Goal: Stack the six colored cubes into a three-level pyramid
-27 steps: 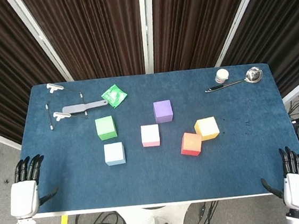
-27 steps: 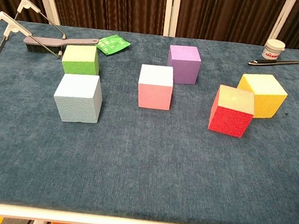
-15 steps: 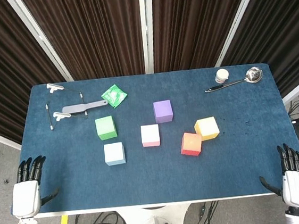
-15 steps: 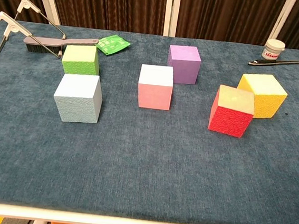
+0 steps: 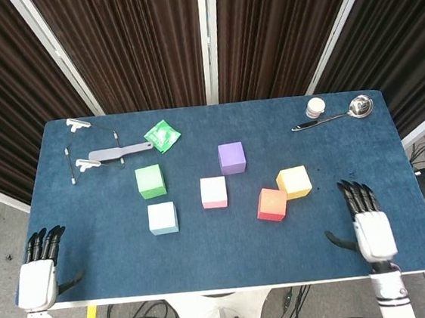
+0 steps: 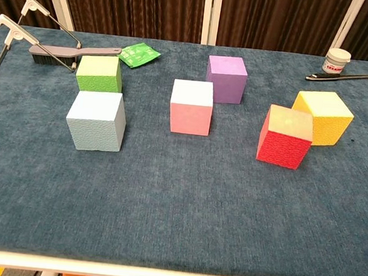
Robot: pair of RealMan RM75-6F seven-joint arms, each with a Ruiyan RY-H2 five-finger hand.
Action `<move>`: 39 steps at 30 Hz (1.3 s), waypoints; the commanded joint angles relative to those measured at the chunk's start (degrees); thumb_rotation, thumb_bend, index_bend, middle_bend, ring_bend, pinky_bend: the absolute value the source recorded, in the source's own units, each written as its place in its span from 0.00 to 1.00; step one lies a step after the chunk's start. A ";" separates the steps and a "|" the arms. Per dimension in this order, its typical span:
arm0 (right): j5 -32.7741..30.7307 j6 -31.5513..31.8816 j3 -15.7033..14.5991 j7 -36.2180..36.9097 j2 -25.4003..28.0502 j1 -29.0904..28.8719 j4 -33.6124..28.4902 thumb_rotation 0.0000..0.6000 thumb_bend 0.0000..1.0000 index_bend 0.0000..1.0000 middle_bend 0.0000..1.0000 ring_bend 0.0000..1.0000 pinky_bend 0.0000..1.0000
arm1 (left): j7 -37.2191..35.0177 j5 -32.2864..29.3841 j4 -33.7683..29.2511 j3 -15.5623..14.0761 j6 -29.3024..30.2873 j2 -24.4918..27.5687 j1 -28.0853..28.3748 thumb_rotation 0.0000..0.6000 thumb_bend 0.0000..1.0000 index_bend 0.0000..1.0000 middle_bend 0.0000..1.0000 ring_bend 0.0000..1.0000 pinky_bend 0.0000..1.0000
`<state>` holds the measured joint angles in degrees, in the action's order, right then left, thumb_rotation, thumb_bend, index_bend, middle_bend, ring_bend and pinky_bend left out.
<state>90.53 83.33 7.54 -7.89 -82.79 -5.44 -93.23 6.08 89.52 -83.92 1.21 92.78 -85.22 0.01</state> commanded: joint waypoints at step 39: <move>-28.18 -22.55 5.57 -20.60 -4.61 -24.39 -2.17 1.00 0.01 0.00 0.36 0.00 0.00 | -5.56 -2.24 2.73 -0.15 -2.59 0.61 0.01 1.00 0.04 0.10 0.10 0.00 0.00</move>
<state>62.42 60.62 13.16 -28.63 -87.06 -29.62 -95.73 0.55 87.30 -81.21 1.05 90.22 -84.61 0.04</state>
